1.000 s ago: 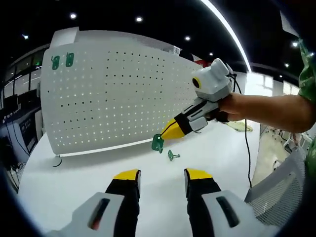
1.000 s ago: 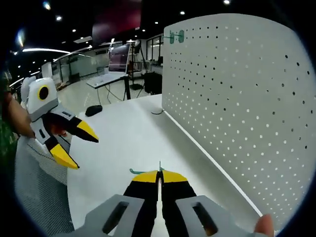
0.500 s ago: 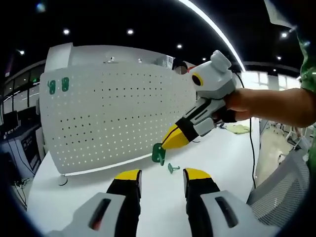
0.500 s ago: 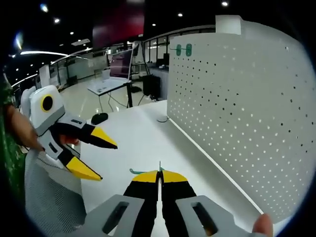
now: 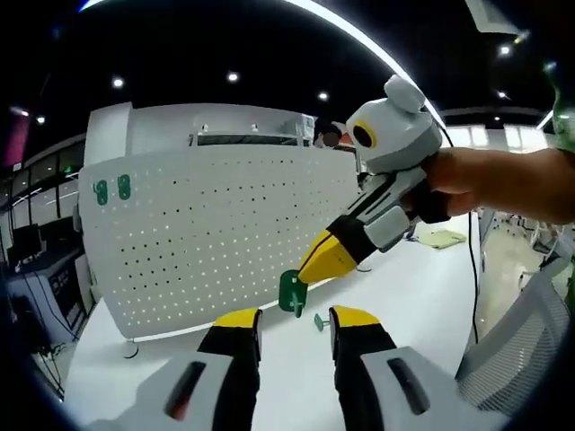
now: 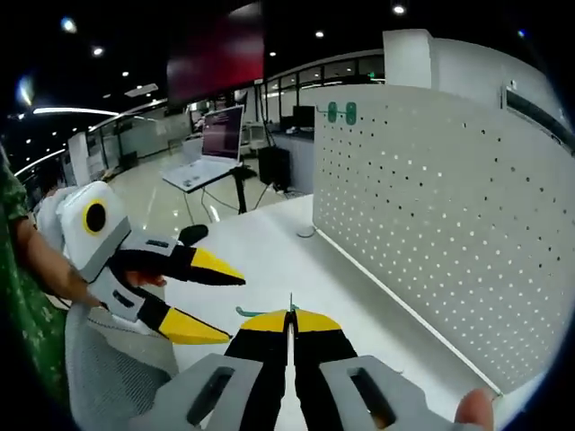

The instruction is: Insert the hook assembly into the mounting plate slot until the hook locks in place.

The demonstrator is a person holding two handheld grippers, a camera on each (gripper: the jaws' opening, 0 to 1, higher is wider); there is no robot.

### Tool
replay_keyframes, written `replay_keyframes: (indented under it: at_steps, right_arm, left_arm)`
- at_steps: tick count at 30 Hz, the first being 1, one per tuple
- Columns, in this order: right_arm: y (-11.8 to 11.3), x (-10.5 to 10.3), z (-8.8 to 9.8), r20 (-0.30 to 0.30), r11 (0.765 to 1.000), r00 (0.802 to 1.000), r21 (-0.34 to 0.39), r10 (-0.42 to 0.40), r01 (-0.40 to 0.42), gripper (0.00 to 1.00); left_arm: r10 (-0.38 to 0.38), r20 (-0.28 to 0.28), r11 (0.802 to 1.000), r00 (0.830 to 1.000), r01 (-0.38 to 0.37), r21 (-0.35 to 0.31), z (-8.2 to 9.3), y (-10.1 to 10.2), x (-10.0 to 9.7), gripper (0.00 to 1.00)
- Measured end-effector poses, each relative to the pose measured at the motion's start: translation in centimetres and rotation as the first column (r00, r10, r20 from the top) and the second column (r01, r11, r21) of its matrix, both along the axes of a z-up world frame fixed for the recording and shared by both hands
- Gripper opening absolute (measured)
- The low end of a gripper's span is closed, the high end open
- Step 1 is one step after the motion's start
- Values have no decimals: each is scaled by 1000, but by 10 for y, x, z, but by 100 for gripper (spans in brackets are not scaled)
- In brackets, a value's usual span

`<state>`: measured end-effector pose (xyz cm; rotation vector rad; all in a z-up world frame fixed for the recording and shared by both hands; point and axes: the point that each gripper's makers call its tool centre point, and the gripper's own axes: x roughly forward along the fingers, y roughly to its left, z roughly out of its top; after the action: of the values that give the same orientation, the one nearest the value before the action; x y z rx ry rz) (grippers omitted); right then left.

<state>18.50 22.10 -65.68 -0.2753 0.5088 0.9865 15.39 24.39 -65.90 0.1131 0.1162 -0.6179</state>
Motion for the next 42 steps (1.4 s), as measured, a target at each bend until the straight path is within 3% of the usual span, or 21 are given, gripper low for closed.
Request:
replay_keyframes:
  at_steps: [10, 15, 42]
  right_arm:
    - [6, -7, 9, -49, 998, 999, 60, -13, 16, 0]
    - [10, -9, 15, -75, 995, 997, 97, -12, 20, 0]
    - [15, -19, 20, -112, 993, 994, 118, 7, 6, 0]
  left_arm:
    - [36, 50, 999, 998, -36, -6, 10, 4, 5, 25]
    - [31, 82, 999, 996, -33, 25, 13, 0, 5, 23]
    - [30, 132, 998, 991, -36, 44, 19, -4, 7, 11]
